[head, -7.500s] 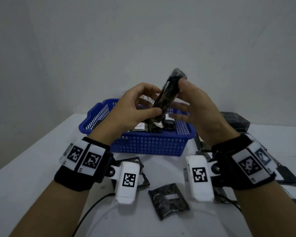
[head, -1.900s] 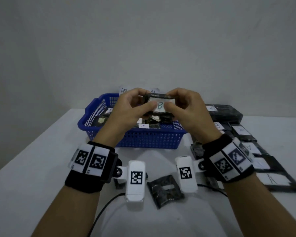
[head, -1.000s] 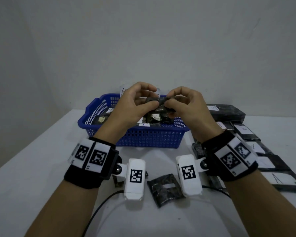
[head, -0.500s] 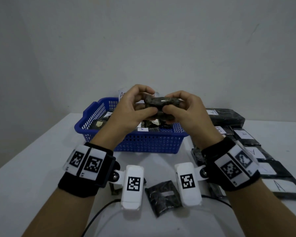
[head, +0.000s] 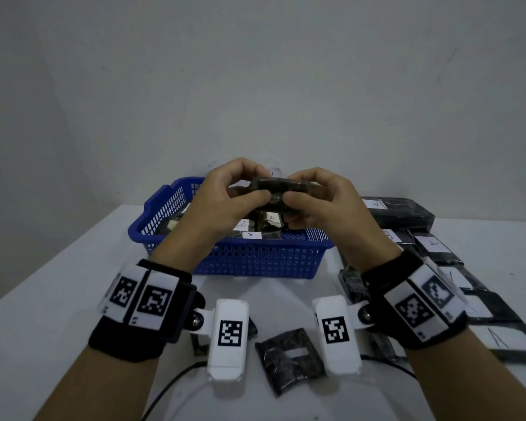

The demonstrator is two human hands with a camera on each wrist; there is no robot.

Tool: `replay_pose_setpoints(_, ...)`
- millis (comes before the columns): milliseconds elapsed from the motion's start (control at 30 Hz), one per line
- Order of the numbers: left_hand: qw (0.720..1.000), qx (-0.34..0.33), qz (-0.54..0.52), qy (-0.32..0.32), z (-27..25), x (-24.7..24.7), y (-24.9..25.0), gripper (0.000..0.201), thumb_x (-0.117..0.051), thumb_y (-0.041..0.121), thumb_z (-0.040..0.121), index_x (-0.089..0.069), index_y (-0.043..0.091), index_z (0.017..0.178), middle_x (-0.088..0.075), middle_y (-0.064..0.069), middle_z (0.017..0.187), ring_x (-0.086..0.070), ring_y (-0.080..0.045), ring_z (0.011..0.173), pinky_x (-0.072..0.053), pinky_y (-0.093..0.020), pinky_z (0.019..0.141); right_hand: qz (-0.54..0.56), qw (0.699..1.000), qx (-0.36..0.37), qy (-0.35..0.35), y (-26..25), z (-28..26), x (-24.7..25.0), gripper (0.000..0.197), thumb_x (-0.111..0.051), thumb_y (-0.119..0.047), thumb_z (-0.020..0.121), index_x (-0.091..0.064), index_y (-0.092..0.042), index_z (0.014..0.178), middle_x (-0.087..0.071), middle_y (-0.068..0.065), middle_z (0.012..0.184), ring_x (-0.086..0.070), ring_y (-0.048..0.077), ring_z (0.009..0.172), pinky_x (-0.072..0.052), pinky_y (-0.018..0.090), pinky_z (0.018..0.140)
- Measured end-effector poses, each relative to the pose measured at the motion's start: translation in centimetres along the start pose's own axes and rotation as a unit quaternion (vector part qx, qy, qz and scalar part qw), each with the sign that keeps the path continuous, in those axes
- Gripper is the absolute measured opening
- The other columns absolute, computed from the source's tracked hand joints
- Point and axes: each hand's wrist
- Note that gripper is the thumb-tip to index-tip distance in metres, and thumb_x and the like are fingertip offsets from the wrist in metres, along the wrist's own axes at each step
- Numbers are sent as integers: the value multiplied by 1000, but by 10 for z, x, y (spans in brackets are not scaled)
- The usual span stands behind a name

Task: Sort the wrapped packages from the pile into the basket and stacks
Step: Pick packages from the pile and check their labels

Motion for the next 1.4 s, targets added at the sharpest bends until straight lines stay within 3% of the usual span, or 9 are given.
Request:
replay_pose_setpoints(200,1000,18,-11,-19,-1,-5,3,12,-61,22,97,-63,16,108,-68,-10,114,-73,-22,96,-61,-37,84,-71,992,91,57,7,1,0,14,-75,-20,81,-67,-19,93,-74,9,93,-70,40,83,-59,56,76)
replay_pose_setpoints(400,998,14,-54,8,0,0,2,26,-66,6,92,-60,17,115,-65,-4,116,-73,-25,96,-61,-34,79,-13,1000,15,-16,-1,-2,3,38,-75,-23,90,-58,-18,123,-67,4,121,-73,21,97,-62,42,85)
replay_pose_setpoints(567,998,-41,-38,-2,-2,-1,4,38,-66,-9,87,-62,21,111,-67,3,112,-71,-20,97,-60,-35,83,-13,999,37,37,-2,-1,-1,21,-75,-7,87,-64,-8,105,-75,8,86,-73,29,75,-62,43,72)
replay_pose_setpoints(700,994,-18,-105,13,-1,3,8,27,-46,0,100,-67,15,106,-69,-4,107,-70,-17,97,-58,-29,77,17,999,29,39,-1,-1,1,25,-78,-12,86,-63,-11,107,-74,10,102,-75,23,83,-63,39,74)
replay_pose_setpoints(800,994,-19,-108,23,0,8,6,25,-52,-3,97,-69,14,102,-71,-3,103,-71,-16,94,-58,-27,73,-24,996,25,78,2,0,2,28,-79,-22,85,-61,-14,105,-69,9,109,-75,25,88,-63,36,73)
replay_pose_setpoints(967,996,-33,-84,20,1,11,1,17,-68,6,87,-70,12,102,-73,-1,96,-74,-19,89,-61,-31,75,-1,998,-45,-48,0,0,1,67,-77,-46,69,-57,-20,127,-70,2,119,-72,16,102,-62,33,82)
replay_pose_setpoints(1133,996,-14,-87,-2,-1,6,9,19,-53,19,100,-70,12,103,-73,2,94,-72,-18,87,-60,-32,72,-34,999,8,31,5,-1,-9,55,-84,-30,77,-56,-25,124,-72,5,111,-74,20,93,-61,40,85)
replay_pose_setpoints(1233,996,51,-76,-11,0,6,10,24,-52,28,101,-68,13,110,-72,-3,100,-71,-24,81,-61,-31,71,-62,996,53,48,6,-3,-8,51,-84,-25,77,-55,-25,119,-71,2,106,-70,15,84,-60,28,76)
replay_pose_setpoints(1400,987,112,-106,-47,-2,9,7,39,-66,27,87,-60,11,122,-74,-12,104,-74,-23,82,-60,-28,69,-73,995,62,-36,2,-4,-2,65,-84,-13,80,-49,-26,134,-63,-8,130,-68,7,107,-59,26,87)
Point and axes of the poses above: each hand's wrist, its own z-axis towards the middle knuckle, its own x-axis out of the back of the hand, y = z × x
